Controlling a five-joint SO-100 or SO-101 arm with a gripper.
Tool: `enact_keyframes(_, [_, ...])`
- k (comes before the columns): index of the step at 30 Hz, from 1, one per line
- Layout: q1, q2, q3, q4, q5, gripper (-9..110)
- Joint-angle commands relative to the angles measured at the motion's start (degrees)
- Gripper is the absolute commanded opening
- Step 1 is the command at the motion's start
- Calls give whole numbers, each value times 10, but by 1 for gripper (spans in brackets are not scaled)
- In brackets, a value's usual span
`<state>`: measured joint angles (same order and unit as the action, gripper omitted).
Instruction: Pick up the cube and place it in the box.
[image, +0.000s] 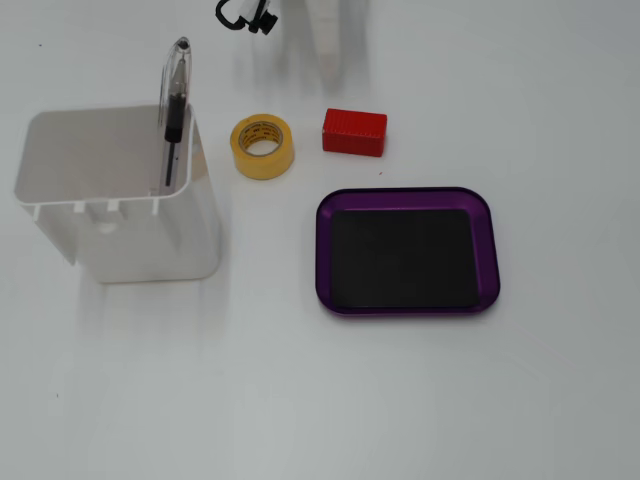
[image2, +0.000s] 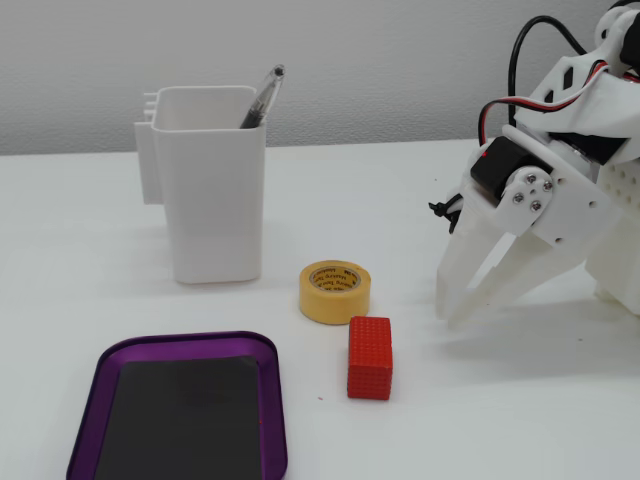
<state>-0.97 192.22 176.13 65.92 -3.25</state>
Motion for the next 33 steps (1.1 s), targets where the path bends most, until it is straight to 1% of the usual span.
enact_keyframes(1, [0, 36, -20, -7, -52, 0])
enact_keyframes(8, [-1, 32, -107, -7, -26, 0])
enact_keyframes(13, [-1, -39, -146, -11, -32, 0])
enact_keyframes(19, [-7, -233, -246, -27, -25, 10])
enact_keyframes(24, [-9, -436, -367, -19, -24, 13])
enact_keyframes(28, [-47, -561, -451, -19, -24, 14])
enact_keyframes(33, [-105, -678, -558, -14, 42, 17])
